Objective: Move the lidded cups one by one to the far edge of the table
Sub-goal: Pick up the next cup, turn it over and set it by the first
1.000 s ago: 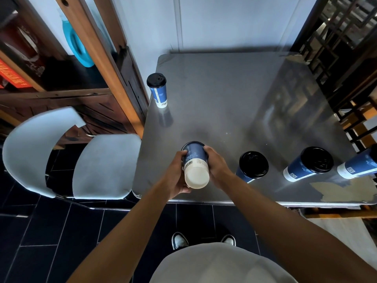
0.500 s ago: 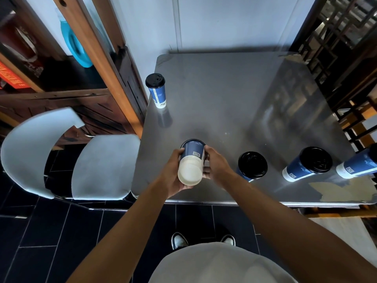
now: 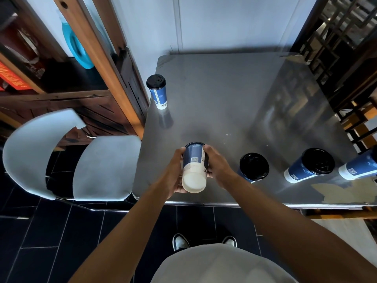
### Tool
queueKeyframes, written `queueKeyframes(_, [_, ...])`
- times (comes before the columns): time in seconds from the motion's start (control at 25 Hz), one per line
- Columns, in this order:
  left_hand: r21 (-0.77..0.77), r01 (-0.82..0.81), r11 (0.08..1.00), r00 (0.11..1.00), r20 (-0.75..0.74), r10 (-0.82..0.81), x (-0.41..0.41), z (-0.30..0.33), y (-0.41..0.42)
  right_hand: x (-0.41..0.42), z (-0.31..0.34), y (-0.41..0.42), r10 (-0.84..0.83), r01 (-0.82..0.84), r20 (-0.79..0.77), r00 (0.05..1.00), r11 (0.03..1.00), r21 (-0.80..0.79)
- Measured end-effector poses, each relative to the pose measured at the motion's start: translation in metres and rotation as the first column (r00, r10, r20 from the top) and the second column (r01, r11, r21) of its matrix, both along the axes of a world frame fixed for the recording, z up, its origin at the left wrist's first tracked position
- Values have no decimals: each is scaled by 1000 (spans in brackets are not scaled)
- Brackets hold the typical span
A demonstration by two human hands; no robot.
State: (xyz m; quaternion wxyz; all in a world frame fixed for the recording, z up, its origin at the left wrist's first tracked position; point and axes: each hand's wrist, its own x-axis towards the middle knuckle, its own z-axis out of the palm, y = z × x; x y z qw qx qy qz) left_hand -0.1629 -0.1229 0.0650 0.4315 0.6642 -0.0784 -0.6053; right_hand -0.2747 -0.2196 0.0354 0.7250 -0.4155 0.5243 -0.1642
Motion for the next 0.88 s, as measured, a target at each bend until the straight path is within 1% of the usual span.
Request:
queueKeyframes(0.12, [-81,-5,997,1000,-18,4,-3,2,-4,2,5,0,44,-44,-10,999,998,-54])
queueKeyframes(0.24, [-80,-89,993,988,-134,78,-2,1,-6,1,9,0,-22,21,16,1000,999,29])
queueKeyframes(0.32, [-56,-121,991,980,-164,111,-3,-1,-6,0,11,1,-60,57,40,997,995,86])
queueKeyframes(0.52, [-49,-88,995,988,-136,80,-8,0,-7,0,10,2,-96,92,45,994,992,90])
queueKeyframes(0.64, [-39,-30,999,996,-79,27,-5,-4,-6,1,11,0,-91,88,40,995,993,81])
queueKeyframes(0.76, [-7,59,998,998,-15,-59,1,-5,-4,-2,13,-1,-44,44,0,999,999,21])
queueKeyframes(0.84, [10,70,998,997,16,-70,4,-5,-6,-3,12,-1,45,-50,-53,998,993,-106])
queueKeyframes(0.88, [-6,59,998,998,-20,-59,3,-3,-8,-4,11,-1,86,-102,-94,992,978,-182])
